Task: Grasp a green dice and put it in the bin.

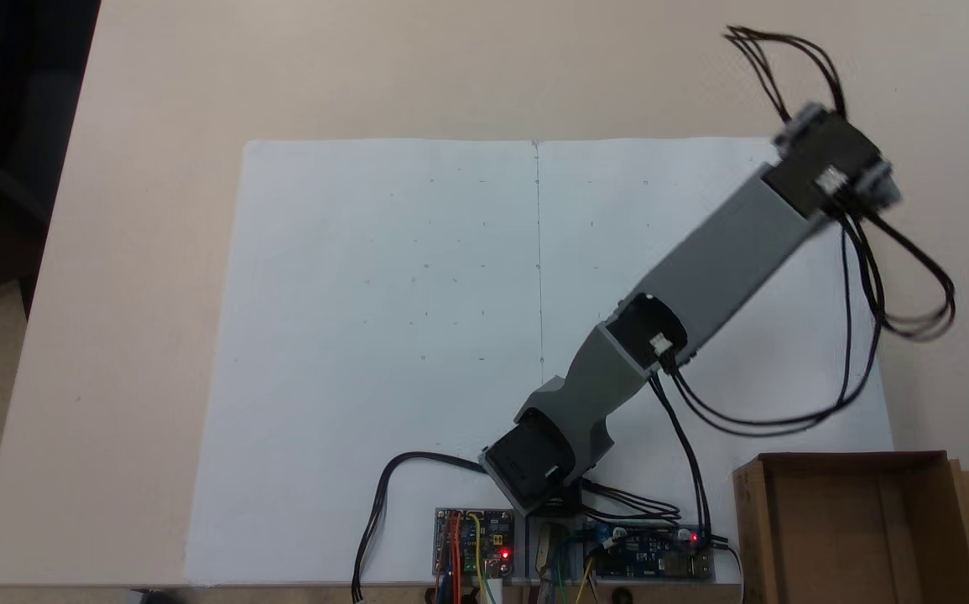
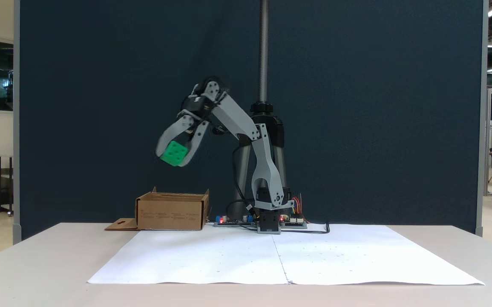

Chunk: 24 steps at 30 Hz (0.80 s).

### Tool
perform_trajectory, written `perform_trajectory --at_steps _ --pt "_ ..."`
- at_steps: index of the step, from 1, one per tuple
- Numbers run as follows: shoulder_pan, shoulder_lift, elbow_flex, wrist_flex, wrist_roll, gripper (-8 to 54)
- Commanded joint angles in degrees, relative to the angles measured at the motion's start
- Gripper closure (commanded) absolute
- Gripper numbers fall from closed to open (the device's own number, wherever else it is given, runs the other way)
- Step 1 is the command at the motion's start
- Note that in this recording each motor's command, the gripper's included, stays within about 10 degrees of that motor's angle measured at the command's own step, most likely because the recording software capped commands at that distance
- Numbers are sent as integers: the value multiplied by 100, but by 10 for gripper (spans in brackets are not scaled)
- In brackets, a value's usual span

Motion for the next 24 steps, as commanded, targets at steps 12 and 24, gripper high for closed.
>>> perform_trajectory --at_steps 12,24 --pt "2777 1063 1793 -844 -1978 331" --pt "4632 940 2769 -2637 -3138 331"
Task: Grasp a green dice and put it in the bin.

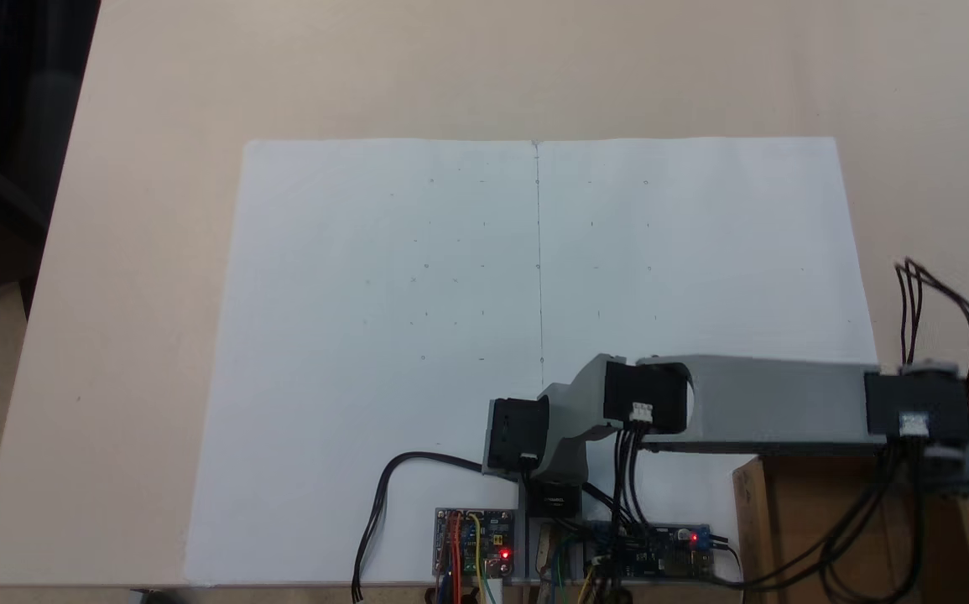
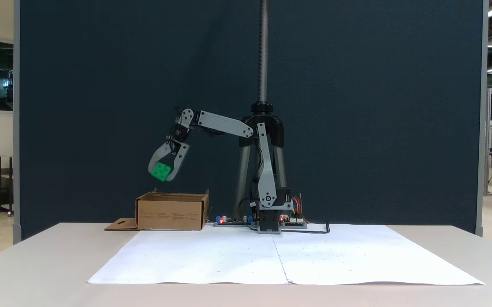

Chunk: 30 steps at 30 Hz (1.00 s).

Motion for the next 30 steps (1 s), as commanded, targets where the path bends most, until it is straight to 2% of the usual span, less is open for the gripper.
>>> perform_trajectory --at_steps 1,7,14,24,25,28,30 --pt "387 185 -88 -475 -747 331" --pt "967 -26 -9 -527 -1327 331" --pt "1125 -26 853 -562 -1916 331" --pt "1134 -9 1617 -976 -2118 331" --pt "1134 -9 1670 -984 -2118 312" --pt "1143 -18 1714 -993 -2101 152" --pt "1160 -18 1714 -984 -2101 103"
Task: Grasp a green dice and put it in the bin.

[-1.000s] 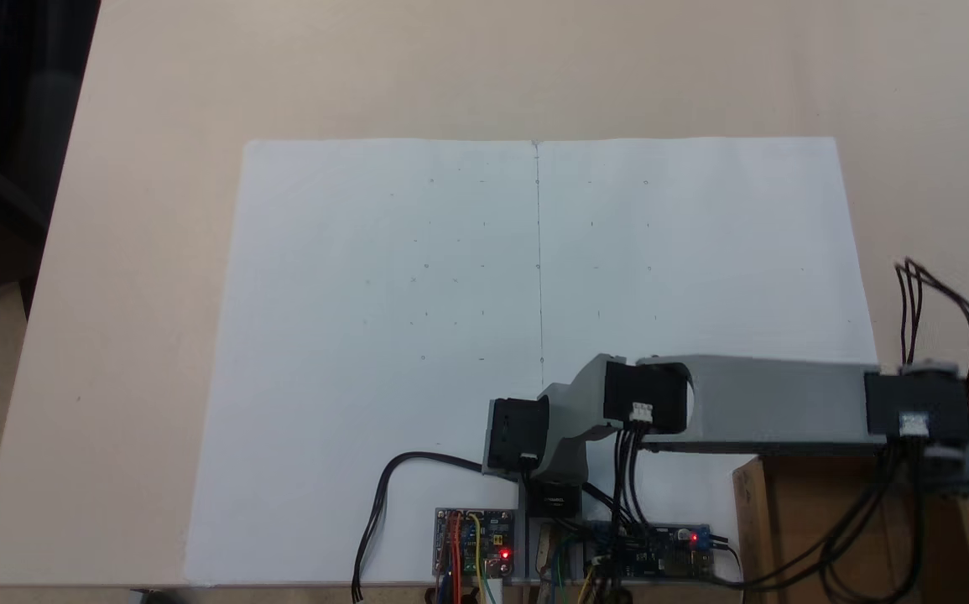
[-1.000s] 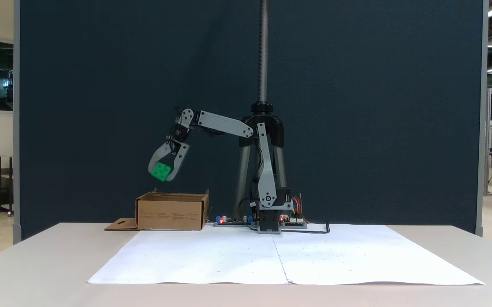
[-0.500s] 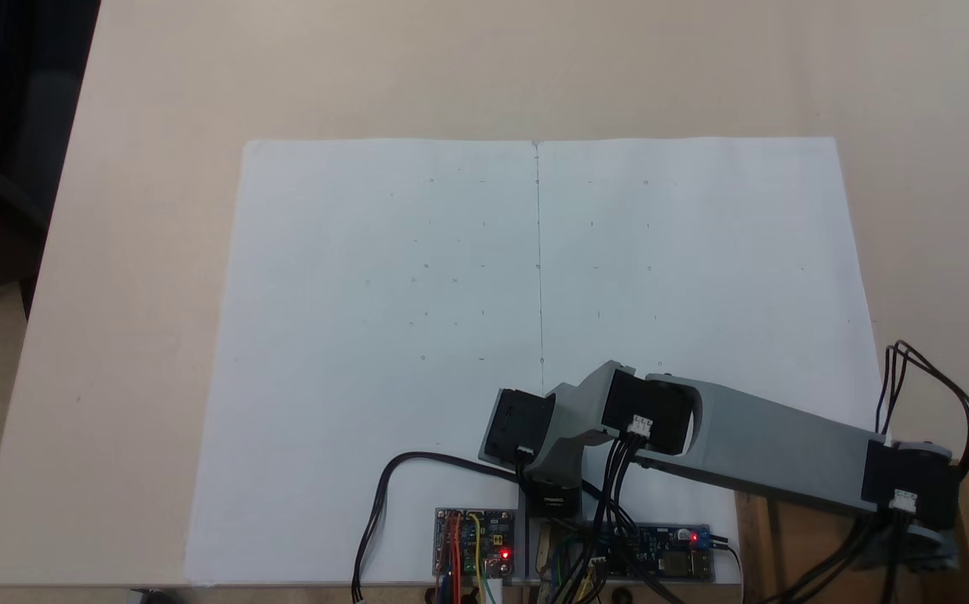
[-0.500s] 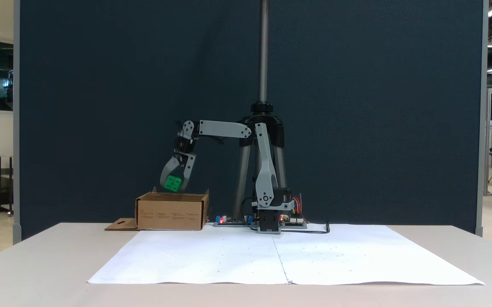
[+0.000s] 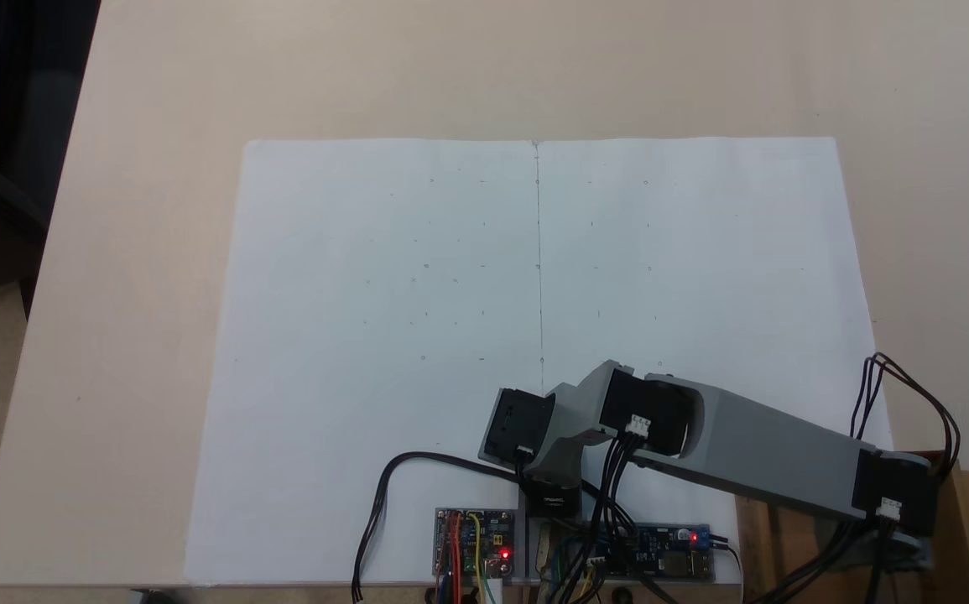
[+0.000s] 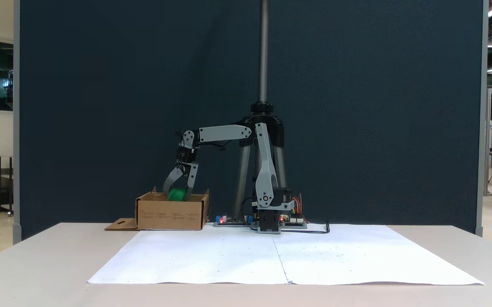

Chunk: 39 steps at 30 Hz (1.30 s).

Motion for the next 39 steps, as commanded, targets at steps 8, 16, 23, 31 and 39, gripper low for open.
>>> perform_trajectory --at_steps 8,16,23,31,39 --pt "79 123 -88 -290 -598 62" --pt "-589 545 -97 -1002 -483 62" --pt "-1828 1178 -97 -1213 413 61" --pt "-3647 1705 -97 -1213 1512 33" --pt "-6003 1986 -70 -1204 1767 19"
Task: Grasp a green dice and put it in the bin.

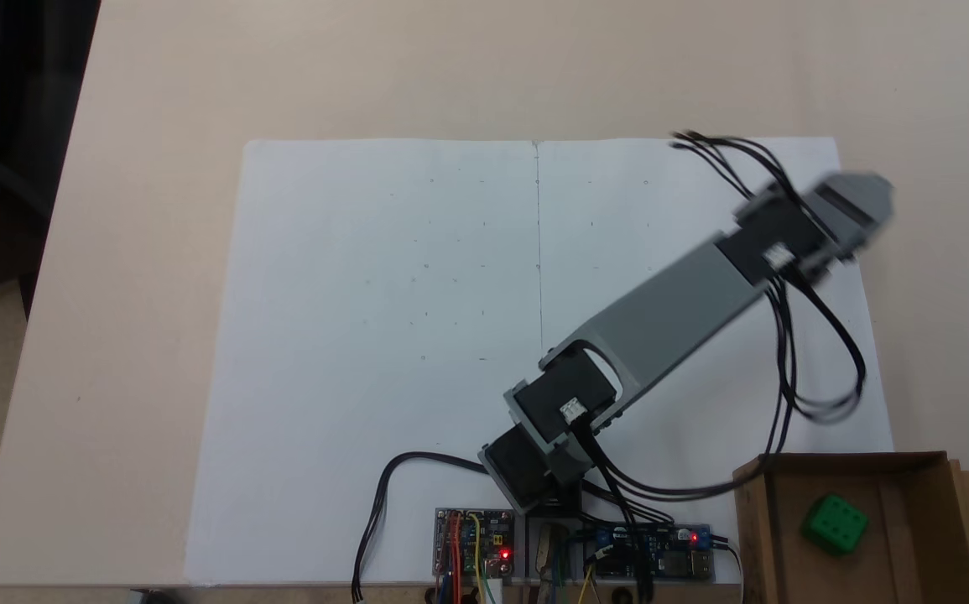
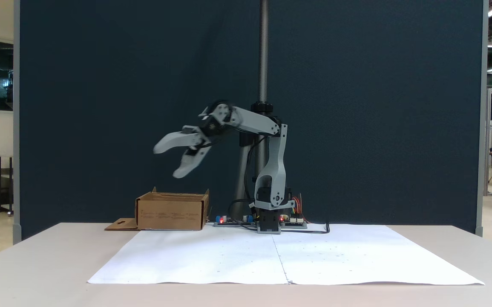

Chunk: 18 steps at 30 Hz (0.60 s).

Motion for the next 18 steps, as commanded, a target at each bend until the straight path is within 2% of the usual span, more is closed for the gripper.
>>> perform_trajectory --at_steps 1,12,18 --pt "-589 290 -70 -360 352 17" --pt "-3428 343 554 -712 817 11" --pt "-4544 1266 2769 -2248 853 11"
